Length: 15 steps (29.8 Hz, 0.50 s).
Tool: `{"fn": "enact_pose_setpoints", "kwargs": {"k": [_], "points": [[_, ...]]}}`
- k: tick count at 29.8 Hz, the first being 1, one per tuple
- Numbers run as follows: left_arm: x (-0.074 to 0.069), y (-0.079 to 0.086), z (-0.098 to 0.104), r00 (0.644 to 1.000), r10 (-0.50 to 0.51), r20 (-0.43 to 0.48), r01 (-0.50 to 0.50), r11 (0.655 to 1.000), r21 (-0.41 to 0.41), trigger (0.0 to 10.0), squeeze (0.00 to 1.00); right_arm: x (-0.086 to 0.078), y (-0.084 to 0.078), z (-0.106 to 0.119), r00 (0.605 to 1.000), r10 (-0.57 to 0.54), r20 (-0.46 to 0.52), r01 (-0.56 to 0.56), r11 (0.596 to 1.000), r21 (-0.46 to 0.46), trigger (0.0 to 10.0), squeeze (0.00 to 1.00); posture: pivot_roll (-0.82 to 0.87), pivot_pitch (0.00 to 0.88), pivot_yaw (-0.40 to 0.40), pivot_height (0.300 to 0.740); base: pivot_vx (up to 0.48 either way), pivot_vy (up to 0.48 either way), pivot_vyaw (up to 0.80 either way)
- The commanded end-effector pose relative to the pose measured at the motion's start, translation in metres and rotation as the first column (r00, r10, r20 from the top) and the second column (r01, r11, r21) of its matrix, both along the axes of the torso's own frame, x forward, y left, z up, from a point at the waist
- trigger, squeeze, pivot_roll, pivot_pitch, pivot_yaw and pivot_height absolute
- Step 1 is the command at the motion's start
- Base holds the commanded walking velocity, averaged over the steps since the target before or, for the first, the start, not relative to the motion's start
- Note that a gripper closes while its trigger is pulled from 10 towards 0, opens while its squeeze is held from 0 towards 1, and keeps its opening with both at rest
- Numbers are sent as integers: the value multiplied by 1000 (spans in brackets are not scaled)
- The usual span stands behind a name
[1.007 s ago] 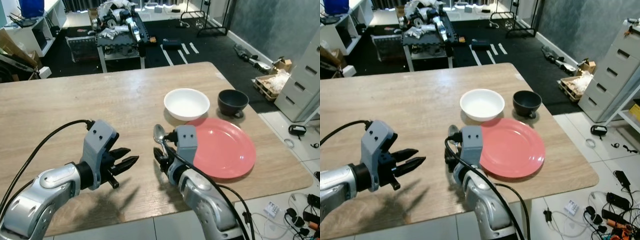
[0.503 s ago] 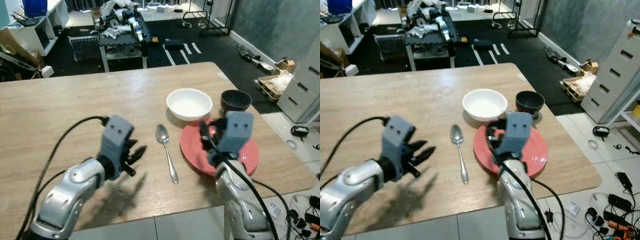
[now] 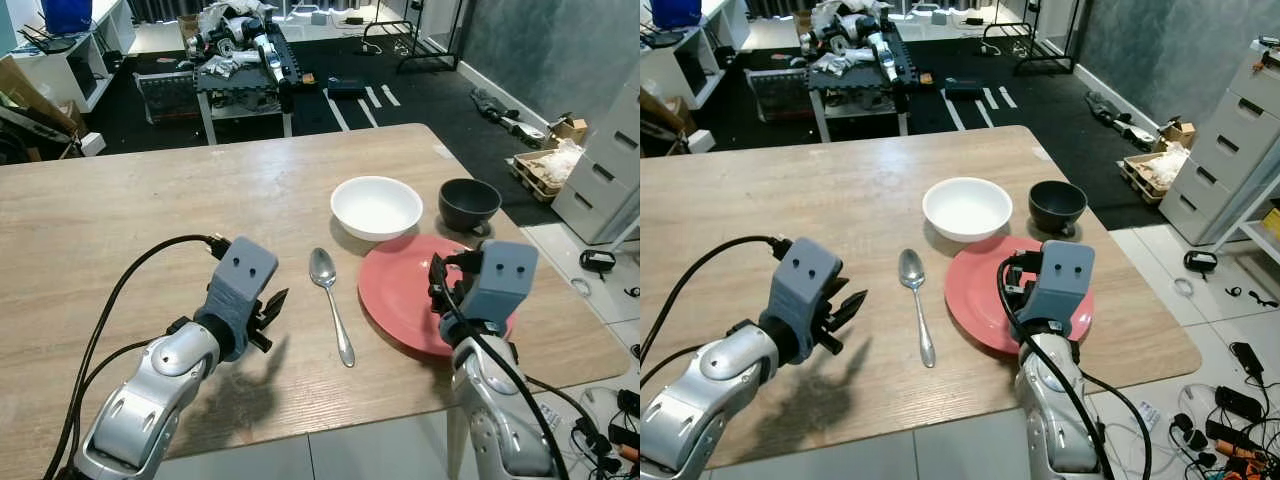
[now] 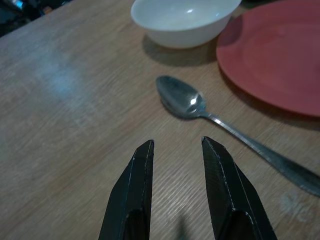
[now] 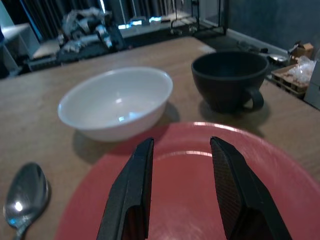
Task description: Setting the table
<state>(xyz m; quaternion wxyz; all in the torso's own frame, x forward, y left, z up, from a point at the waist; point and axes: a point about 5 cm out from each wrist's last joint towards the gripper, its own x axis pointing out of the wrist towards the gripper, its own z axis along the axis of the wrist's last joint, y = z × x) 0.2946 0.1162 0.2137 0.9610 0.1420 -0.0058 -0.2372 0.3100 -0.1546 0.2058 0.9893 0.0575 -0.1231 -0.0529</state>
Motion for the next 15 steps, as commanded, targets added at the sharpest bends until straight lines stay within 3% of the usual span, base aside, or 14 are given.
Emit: {"fn": "enact_pose_setpoints", "kwargs": {"k": [1, 2, 4, 15], "points": [[-4, -5, 4, 999, -32, 21, 33, 999, -14, 10000, 0, -1, -2, 3, 999, -12, 29, 11, 1000, 19, 10000, 0, 113, 125, 131, 740, 0, 0, 0], [-4, -7, 10, 997, -53, 48, 54, 998, -29, 10000, 0, -3, -4, 12, 996, -29, 82, 27, 999, 30, 10000, 0, 112, 126, 134, 740, 0, 0, 0], [-5, -7, 12, 996, -65, 66, 67, 997, -27, 10000, 0, -4, -5, 14, 994, -41, 97, 39, 999, 27, 10000, 0, 112, 126, 134, 740, 0, 0, 0], [5, 2, 13, 996, -54, 70, 61, 994, -90, 10000, 0, -8, 0, 2, 999, -8, 53, 10, 1000, -27, 10000, 0, 95, 126, 142, 740, 0, 0, 0]]}}
